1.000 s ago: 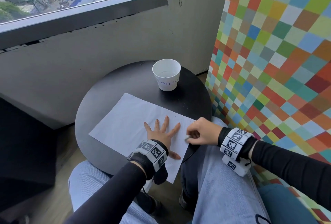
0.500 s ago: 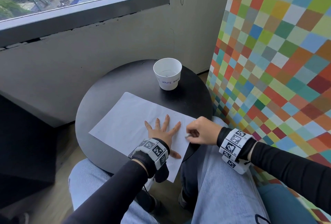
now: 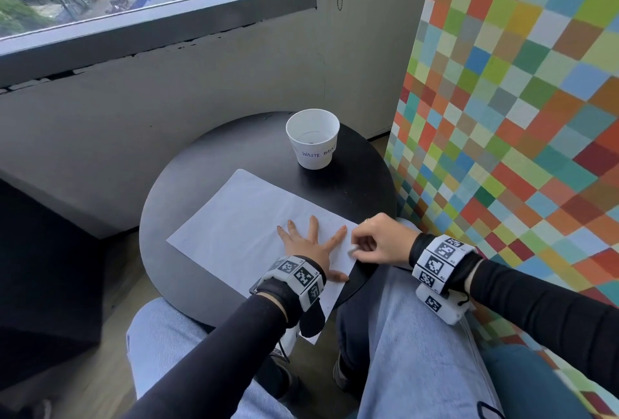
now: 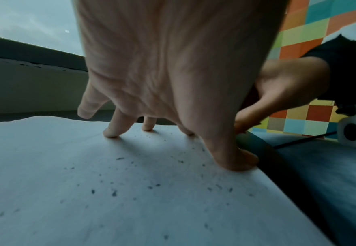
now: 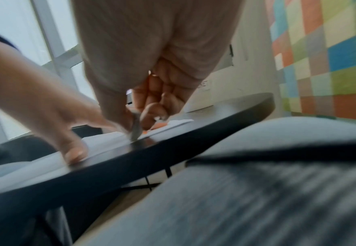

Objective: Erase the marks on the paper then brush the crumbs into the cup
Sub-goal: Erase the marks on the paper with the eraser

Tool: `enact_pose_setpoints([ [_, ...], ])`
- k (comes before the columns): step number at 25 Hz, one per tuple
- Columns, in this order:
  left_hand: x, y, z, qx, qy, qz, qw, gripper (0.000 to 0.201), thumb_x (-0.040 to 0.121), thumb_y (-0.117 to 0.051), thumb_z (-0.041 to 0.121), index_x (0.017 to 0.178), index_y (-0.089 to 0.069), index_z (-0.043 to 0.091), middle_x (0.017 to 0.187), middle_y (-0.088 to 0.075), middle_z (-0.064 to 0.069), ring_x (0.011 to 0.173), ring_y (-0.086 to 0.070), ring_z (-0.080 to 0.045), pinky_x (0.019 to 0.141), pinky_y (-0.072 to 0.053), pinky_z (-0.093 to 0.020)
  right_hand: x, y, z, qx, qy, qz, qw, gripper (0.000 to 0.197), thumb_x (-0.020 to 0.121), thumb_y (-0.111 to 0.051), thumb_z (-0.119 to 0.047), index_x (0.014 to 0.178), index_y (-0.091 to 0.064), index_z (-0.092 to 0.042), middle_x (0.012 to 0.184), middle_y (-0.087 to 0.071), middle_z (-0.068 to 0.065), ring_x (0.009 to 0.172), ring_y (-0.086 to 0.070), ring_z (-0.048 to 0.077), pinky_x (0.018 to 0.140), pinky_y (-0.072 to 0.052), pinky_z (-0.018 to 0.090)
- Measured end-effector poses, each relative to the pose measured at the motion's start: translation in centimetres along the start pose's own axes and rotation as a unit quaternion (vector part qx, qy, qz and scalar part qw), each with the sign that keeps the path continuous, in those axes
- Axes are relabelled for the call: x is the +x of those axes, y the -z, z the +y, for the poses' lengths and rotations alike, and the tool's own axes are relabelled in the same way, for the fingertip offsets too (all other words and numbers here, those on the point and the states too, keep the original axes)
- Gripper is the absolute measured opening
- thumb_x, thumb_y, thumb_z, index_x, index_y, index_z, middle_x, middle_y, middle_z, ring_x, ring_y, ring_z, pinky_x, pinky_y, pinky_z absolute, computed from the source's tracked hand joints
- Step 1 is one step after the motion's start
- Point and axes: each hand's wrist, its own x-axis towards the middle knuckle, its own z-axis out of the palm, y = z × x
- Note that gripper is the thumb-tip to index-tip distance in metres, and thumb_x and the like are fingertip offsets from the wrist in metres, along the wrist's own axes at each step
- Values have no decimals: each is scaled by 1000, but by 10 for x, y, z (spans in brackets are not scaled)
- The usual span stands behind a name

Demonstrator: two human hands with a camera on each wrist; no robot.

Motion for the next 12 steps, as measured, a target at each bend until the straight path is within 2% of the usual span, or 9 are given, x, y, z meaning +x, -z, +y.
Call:
enact_pose_setpoints([
  [2, 0, 1, 1, 7, 3, -1, 1000, 96, 83, -43, 80, 147, 22, 52, 163, 19, -12, 144, 7, -56, 111, 1, -72, 0, 0, 1, -8, -7, 16, 1000, 19, 77, -67, -26, 64, -58, -17, 52, -42, -16, 50, -43, 1, 57, -35, 16],
  [5, 0, 2, 1, 18, 7, -5, 1000, 96, 83, -42, 81, 147, 24, 51, 163, 20, -12, 144, 8, -56, 111, 1, -73, -4, -8, -3, 3, 30, -43, 999, 17, 78, -71, -23, 67, -61, -15, 54, -44, -16, 50, -46, -1, 56, -34, 8],
  [9, 0, 2, 1, 19, 7, -8, 1000, 97, 82, -42, 81, 147, 24, 51, 163, 20, -12, 144, 8, -56, 111, 1, -73, 2, 2, 5, -34, -25, 39, 998, 20, 77, -70, -19, 63, -58, -12, 53, -45, -13, 51, -43, 5, 57, -35, 19],
  [12, 0, 2, 1, 19, 8, -6, 1000, 97, 82, -42, 81, 147, 24, 51, 163, 20, -12, 144, 8, -57, 110, 1, -73, -4, -6, -6, -16, 10, -21, 1000, 20, 77, -71, -21, 64, -58, -15, 52, -42, -17, 51, -44, 6, 55, -35, 16],
])
